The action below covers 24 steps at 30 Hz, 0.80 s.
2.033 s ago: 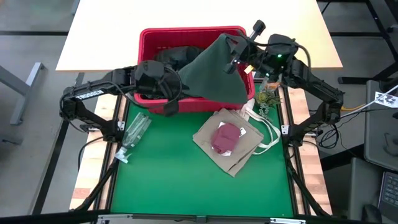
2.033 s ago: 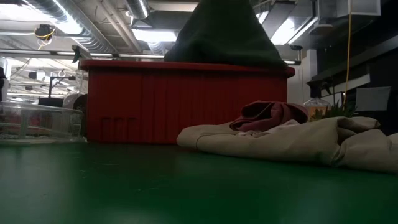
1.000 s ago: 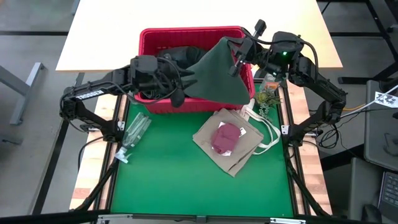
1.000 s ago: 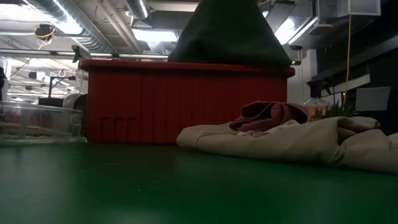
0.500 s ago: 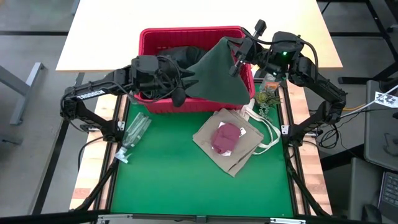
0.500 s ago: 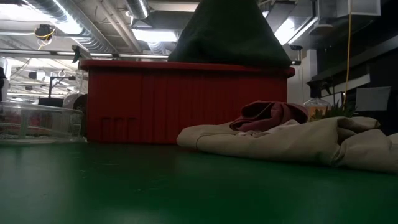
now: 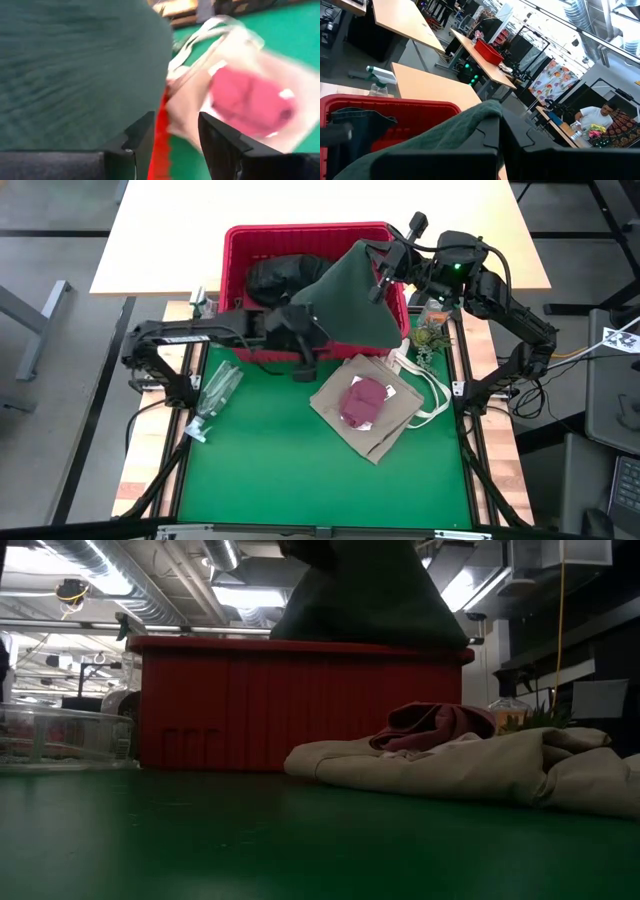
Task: Fold laundry
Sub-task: Fold the green polo shirt
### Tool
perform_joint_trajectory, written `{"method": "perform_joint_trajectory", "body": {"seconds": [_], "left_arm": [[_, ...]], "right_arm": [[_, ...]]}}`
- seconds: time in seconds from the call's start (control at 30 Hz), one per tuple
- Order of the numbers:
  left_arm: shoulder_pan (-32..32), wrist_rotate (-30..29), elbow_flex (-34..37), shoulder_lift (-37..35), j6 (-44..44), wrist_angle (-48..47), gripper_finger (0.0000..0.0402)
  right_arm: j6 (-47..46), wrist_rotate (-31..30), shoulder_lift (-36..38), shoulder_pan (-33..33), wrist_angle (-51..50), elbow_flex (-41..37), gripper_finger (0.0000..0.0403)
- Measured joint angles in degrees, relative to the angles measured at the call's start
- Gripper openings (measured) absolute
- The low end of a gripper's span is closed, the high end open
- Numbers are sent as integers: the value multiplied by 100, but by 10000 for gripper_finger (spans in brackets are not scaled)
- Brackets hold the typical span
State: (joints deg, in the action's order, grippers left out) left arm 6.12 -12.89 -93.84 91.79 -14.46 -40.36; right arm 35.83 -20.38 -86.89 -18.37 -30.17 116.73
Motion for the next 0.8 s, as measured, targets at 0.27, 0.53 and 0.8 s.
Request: {"method": "perform_joint_trajectory", "body": {"seconds": [0.27,0.53,0.8], "left_arm": [[-201,-1899,0,499,-1110,5,147],[-216,-2250,0,722,-1835,30,147],[-26,-2249,0,931,-2124,266,147]], "right_arm": [[2,0,0,-2,0,0,1],[3,2,0,-2,0,-2,1],[4,2,0,-2,0,-2,1]]}}
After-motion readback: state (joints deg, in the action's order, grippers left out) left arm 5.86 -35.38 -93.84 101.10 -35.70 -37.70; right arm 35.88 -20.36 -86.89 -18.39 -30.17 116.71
